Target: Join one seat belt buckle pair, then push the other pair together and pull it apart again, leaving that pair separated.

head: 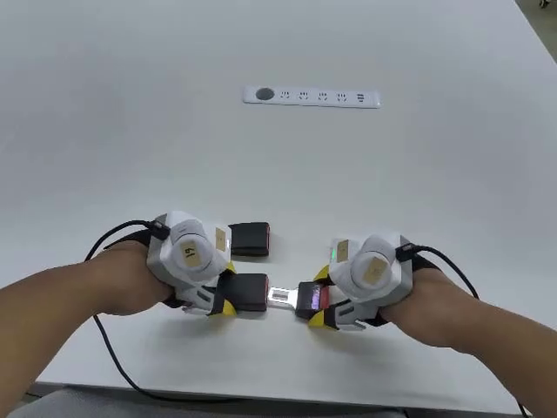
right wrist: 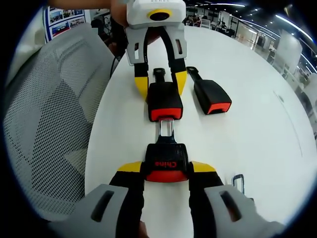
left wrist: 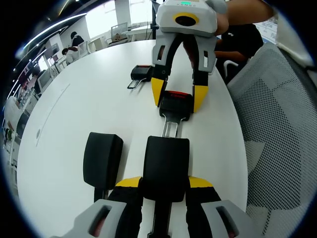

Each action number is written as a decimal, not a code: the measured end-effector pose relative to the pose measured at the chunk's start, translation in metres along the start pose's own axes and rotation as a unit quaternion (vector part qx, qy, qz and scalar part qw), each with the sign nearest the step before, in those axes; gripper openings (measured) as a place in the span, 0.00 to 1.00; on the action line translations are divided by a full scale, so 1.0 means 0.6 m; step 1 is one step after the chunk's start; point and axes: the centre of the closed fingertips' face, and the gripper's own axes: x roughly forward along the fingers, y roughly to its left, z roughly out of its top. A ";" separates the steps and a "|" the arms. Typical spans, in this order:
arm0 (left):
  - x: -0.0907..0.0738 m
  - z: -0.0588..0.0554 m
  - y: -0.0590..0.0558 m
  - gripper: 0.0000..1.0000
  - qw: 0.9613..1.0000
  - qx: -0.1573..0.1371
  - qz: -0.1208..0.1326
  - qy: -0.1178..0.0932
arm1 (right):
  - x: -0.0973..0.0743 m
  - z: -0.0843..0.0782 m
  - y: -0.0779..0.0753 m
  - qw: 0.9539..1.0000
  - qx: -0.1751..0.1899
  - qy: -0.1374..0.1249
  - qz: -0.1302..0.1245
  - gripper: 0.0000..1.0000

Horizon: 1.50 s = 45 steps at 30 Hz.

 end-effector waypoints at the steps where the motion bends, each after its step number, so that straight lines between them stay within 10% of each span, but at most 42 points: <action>1: 0.000 -0.001 0.000 0.34 1.000 0.002 0.000 0.002 | 0.001 0.002 0.001 1.000 -0.002 -0.001 0.001 0.33; 45: 0.011 -0.009 0.004 0.31 0.998 0.049 -0.020 0.017 | 0.020 0.044 0.003 0.999 -0.029 -0.021 0.014 0.31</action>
